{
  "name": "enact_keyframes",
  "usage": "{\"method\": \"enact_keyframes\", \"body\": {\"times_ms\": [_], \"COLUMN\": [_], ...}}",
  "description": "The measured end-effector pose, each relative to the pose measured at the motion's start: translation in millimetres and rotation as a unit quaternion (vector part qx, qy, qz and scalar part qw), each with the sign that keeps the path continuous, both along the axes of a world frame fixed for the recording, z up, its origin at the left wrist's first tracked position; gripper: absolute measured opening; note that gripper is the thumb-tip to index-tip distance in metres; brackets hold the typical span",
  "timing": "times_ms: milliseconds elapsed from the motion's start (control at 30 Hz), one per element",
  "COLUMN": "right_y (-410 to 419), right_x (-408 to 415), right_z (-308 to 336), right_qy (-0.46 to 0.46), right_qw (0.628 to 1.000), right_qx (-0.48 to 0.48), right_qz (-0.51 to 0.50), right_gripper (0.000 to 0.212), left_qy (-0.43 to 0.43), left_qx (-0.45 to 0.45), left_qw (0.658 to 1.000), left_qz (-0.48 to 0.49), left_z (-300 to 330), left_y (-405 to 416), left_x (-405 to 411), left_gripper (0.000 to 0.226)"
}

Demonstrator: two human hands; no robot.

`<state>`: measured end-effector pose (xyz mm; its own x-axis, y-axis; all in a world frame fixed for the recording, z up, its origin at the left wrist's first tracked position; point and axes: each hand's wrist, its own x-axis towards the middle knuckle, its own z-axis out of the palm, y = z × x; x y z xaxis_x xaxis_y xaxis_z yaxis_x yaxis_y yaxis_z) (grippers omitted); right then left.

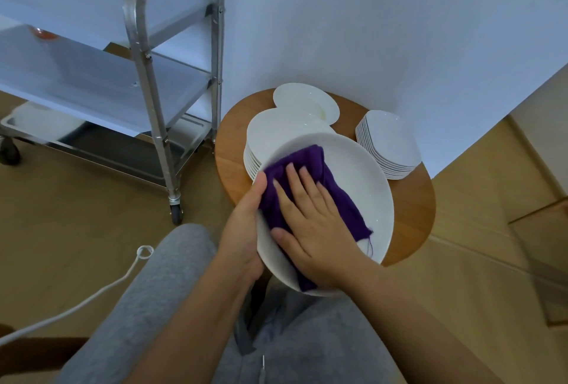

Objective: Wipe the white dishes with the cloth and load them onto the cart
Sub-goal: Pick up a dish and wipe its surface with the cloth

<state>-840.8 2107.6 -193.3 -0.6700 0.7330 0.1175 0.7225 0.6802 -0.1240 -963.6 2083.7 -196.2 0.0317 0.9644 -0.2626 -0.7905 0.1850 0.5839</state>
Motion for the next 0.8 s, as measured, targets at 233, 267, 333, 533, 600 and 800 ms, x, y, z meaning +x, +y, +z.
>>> {"method": "enact_keyframes", "body": {"times_ms": [233,267,333,533,600,800], "right_y": [49,55,63,54,45,-6], "right_x": [28,32,41,58,61,39], "right_z": [26,30,38,37,29,-4], "right_qy": [-0.041,-0.052,-0.075,-0.119,-0.113,0.065], "right_qw": [0.991,0.99,0.988,0.986,0.99,0.983], "right_qx": [0.096,0.106,0.122,0.114,0.082,-0.048], "right_qz": [0.088,0.078,0.049,-0.002,-0.034,-0.164], "right_gripper": [0.057,0.057,0.056,0.058,0.059,0.058], "left_qy": [0.075,0.078,0.073,0.058,0.072,0.072], "left_qx": [0.026,0.021,0.009,0.003,-0.014,-0.015], "left_qw": [0.996,0.996,0.997,0.997,0.995,0.99], "left_qz": [-0.037,-0.027,0.0,0.055,0.072,0.117], "left_z": [3,2,1,2,2,9], "left_y": [-5,-7,-10,-12,-11,-9], "left_x": [-9,-8,-6,-7,-8,-5], "left_gripper": [0.045,0.039,0.032,0.025,0.032,0.06]}}
